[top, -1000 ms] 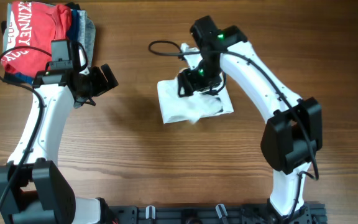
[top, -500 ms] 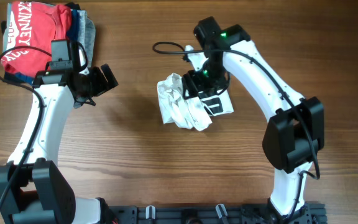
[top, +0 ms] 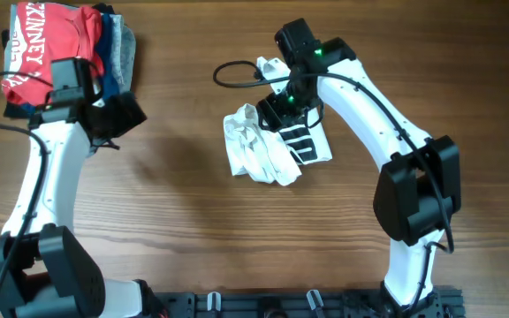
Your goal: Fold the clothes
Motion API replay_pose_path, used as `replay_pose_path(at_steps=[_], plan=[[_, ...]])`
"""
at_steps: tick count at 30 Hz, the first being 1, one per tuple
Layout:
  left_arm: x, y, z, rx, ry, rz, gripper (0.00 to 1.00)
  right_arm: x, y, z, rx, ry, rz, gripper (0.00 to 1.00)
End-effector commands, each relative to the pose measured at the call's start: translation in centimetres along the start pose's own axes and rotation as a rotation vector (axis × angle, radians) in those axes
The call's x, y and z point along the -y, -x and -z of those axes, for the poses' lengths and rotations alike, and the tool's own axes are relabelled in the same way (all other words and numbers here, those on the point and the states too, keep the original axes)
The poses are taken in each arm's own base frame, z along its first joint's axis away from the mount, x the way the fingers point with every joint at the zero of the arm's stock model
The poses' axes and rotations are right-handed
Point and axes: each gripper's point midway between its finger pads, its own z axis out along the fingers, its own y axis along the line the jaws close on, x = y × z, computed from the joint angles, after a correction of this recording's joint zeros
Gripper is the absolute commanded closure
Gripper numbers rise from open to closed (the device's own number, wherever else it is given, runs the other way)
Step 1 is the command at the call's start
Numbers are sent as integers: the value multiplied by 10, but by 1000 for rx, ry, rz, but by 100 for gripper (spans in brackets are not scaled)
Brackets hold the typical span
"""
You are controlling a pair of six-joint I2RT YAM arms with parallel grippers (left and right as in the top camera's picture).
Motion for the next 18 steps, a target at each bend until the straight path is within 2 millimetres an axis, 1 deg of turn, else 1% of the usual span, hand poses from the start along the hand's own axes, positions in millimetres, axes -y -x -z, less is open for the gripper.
replay_pose_path(at_steps=[1,3,7,10,12,14,15,16,18], plan=[[-12,11,2,27,26,34,0,-23,5,-11,26,117,163,19],[-14,12,2,27,28,39,0,-34,5,-14,33,165,221,18],[-14,12,2,28,28,38,0,-50,5,-22,28,208,285,20],[-14,12,2,28,28,39,0,-56,7,-31,29,213,327,20],[-14,12,2,28,28,39,0,-57,10,-39,34,211,335,21],[-14,12,2,27,28,39,0,-54,13,-46,41,205,335,25],[-15,11,2,24,30,39,0,-50,15,-52,44,192,325,27],[-15,10,2,20,31,39,0,-47,17,-53,47,174,311,28],[-16,8,2,13,34,39,0,-37,21,-58,48,126,277,34]])
